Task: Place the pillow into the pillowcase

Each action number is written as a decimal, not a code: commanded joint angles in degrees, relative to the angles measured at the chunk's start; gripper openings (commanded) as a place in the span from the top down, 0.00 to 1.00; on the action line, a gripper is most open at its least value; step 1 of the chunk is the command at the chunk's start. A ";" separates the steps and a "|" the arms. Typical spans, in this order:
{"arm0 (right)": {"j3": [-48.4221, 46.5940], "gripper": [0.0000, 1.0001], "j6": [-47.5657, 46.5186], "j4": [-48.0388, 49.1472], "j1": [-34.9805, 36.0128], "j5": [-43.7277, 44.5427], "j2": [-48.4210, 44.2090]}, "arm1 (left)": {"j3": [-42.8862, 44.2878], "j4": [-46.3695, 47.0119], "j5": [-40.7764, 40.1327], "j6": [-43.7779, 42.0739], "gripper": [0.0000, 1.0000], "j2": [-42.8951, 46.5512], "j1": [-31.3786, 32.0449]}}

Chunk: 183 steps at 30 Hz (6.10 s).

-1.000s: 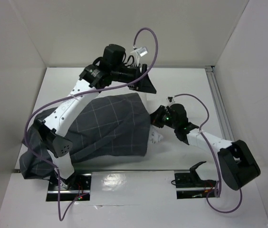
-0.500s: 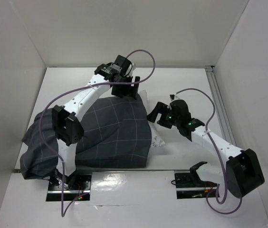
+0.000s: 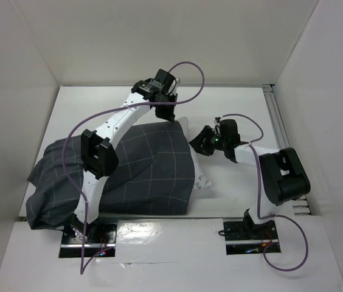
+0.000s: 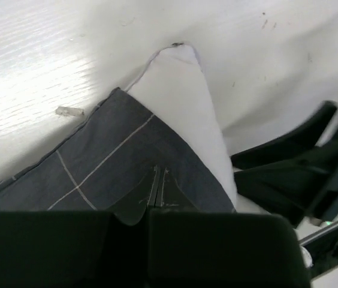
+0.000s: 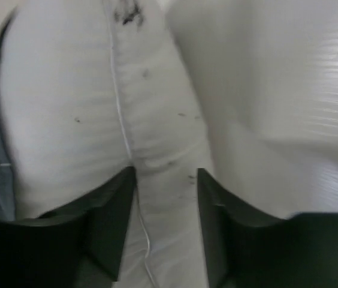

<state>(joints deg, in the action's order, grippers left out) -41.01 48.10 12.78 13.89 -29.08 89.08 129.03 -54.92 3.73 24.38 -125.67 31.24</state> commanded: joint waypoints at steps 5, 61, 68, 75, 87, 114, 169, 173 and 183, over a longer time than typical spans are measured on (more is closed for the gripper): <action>-5.22 0.95 -0.02 10.25 6.58 -11.00 2.42 | 2.28 2.09 5.06 -0.12 1.00 2.53 -0.22; 5.94 1.00 11.31 31.60 21.80 1.57 -3.02 | 9.13 17.65 29.31 11.12 1.00 9.84 8.49; 5.78 1.00 11.23 24.15 13.98 11.85 -7.78 | 11.16 20.55 29.68 14.64 1.00 5.70 6.82; -2.92 0.68 5.70 13.70 2.91 5.98 -3.47 | 7.55 17.92 27.47 12.19 0.20 5.70 4.97; 4.26 0.12 -3.18 -15.65 -8.35 4.65 -25.94 | -26.29 10.00 -4.67 -3.38 0.98 32.11 6.45; 7.88 0.06 -0.37 -14.71 -2.57 -2.40 -27.74 | -70.32 35.15 -34.13 5.85 0.53 32.77 15.78; 7.97 1.00 25.85 64.77 19.77 -8.71 12.45 | -38.43 39.89 29.93 12.71 1.00 43.23 1.98; 6.14 1.00 13.72 38.49 19.77 -5.65 -2.53 | -32.38 39.36 30.46 13.24 1.00 38.49 0.67; -4.84 1.00 -5.90 -0.11 10.54 7.37 -28.61 | -3.99 41.64 41.88 20.96 1.00 17.75 0.13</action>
<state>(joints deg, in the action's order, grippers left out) -38.52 51.66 24.05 23.88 -21.54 63.02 115.87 -24.45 40.49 41.15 -105.03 30.72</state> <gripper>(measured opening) 0.015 0.038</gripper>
